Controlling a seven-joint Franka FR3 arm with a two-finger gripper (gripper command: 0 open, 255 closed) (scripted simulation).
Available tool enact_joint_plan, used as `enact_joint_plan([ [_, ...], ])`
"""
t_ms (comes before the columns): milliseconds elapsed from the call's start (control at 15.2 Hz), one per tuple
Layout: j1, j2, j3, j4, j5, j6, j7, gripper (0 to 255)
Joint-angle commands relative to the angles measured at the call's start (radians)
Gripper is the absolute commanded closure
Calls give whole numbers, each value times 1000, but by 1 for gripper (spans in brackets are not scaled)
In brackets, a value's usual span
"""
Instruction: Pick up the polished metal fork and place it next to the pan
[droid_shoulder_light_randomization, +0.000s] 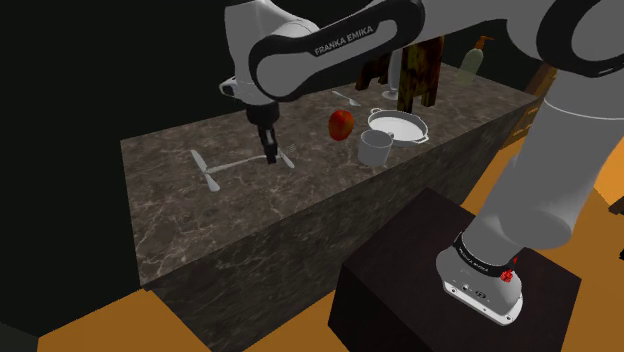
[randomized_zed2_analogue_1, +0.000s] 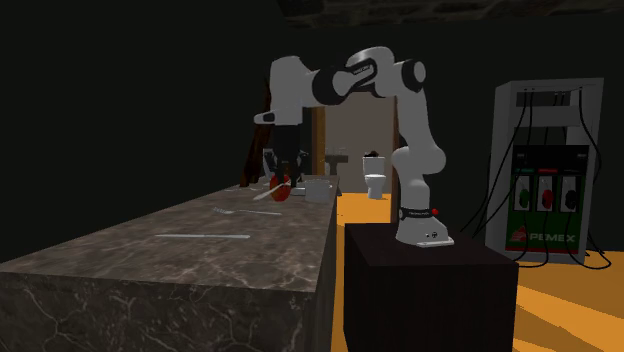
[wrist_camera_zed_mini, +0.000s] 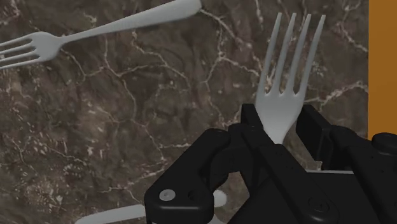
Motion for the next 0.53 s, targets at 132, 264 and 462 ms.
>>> enact_joint_plan([
  [132,-56,-37,-38,-44,14,15,-99,255],
  [264,-83,-51,-58,-62,19,21,-147,255],
  [462,-122,-66,-89,-80,25,29,-219,255],
])
